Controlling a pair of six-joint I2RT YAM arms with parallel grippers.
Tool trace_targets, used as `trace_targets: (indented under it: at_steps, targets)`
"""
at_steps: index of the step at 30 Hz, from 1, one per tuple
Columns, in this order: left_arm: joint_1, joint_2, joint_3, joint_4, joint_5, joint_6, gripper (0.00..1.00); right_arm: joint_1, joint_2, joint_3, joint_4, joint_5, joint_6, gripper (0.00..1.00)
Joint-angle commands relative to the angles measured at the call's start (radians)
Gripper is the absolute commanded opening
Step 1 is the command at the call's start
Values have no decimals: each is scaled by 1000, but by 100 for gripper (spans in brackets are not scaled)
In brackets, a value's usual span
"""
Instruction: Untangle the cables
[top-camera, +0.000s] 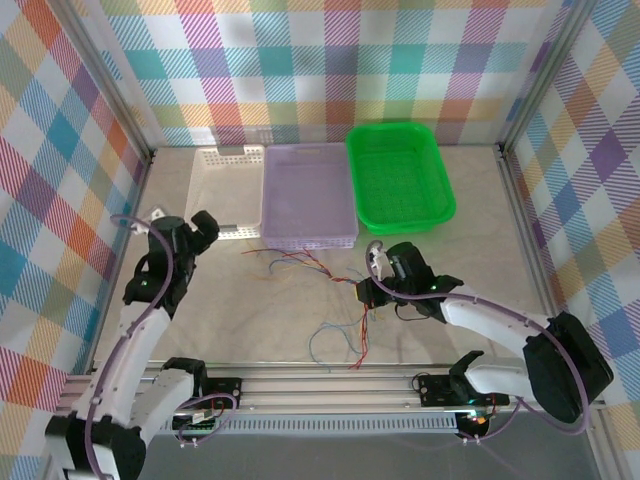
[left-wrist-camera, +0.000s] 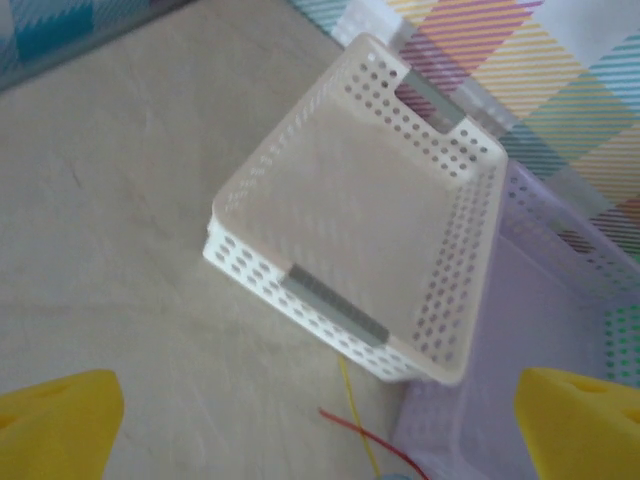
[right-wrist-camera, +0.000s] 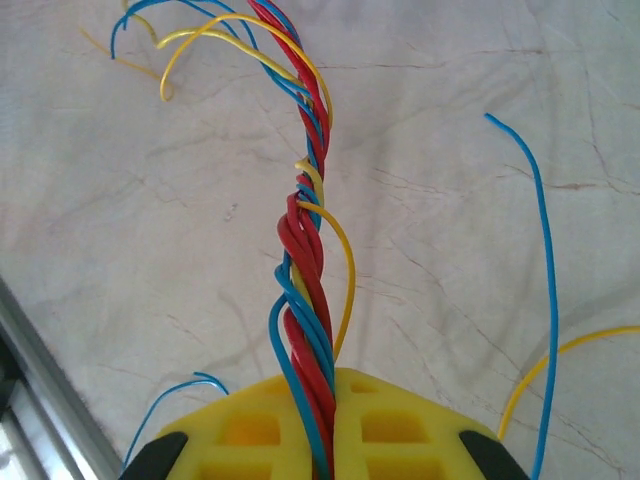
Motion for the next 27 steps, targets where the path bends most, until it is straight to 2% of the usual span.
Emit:
trace_targets:
  at_steps: [1, 5, 8, 17, 27]
  targets:
    - [5, -73, -21, -58, 209, -133, 100, 5, -48, 57, -21, -84, -54, 0]
    - [-10, -138, -66, -44, 348, -227, 98, 4, -81, 107, -41, -140, -62, 0]
    - [-52, -193, -95, -33, 387, -261, 96, 5, -76, 164, -80, -180, -73, 0]
    - [-202, -293, -91, -104, 337, -339, 93, 5, -59, 268, -97, -225, -53, 0]
    - [-517, -211, -47, -56, 149, -440, 92, 9, -42, 314, -79, -260, -12, 0]
